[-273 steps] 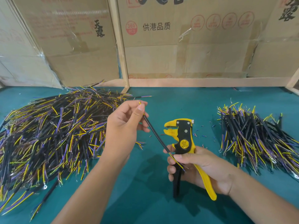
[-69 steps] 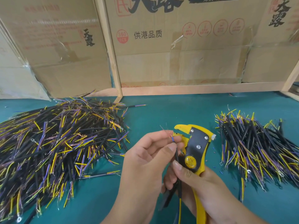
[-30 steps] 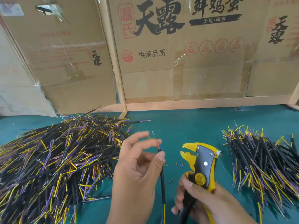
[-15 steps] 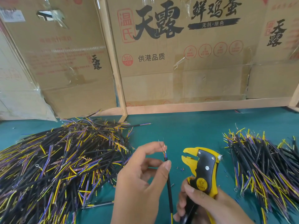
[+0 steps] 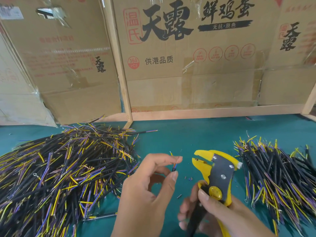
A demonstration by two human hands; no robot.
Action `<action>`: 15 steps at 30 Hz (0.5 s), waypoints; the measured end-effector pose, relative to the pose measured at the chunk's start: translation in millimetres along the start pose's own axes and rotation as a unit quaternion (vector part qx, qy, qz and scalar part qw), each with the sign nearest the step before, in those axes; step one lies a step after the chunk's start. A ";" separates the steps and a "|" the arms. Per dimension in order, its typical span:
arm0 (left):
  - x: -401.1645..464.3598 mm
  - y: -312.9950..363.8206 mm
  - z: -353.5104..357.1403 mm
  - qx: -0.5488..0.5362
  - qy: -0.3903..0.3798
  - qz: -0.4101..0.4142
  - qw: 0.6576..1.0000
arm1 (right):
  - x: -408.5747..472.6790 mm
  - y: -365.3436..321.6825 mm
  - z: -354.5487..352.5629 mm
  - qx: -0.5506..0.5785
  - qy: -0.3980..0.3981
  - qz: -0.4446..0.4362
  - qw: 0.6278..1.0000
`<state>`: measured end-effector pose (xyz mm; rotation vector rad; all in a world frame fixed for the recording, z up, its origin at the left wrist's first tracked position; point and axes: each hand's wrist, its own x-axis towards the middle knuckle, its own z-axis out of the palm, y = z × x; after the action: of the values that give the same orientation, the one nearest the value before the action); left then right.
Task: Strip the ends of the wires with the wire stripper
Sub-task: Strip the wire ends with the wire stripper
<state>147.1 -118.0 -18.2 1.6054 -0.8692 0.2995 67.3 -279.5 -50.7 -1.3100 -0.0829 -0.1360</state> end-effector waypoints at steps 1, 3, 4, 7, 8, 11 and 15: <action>0.9 0.0 -1.7 0.029 -0.008 0.011 0.999 | -0.1 -1.8 -2.3 -0.015 0.010 -0.022 1.000; 2.7 0.5 -4.3 0.048 -0.020 0.022 0.998 | -1.0 -7.8 -2.2 0.029 -0.025 -0.009 0.999; 3.5 0.7 -5.2 0.045 -0.027 0.026 0.998 | -2.4 -10.4 -2.6 0.047 -0.050 0.011 0.998; 4.8 0.5 -6.6 0.038 -0.041 0.044 0.997 | -2.9 -12.3 -5.5 0.036 -0.041 0.070 0.996; 5.3 0.4 -7.0 0.034 -0.043 0.049 0.997 | -2.6 -13.4 -6.4 0.033 -0.037 0.089 0.995; 7.0 0.1 -7.8 0.049 -0.061 0.079 0.994 | -1.5 -19.4 -12.2 0.026 -0.045 0.123 0.991; 7.9 0.4 -10.3 0.098 -0.092 0.122 0.983 | -4.6 -29.7 -18.2 0.016 -0.061 0.148 0.987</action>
<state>155.1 -111.2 -10.4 1.7284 -1.2150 0.4250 58.1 -304.3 -27.7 -1.2841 0.0060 0.1976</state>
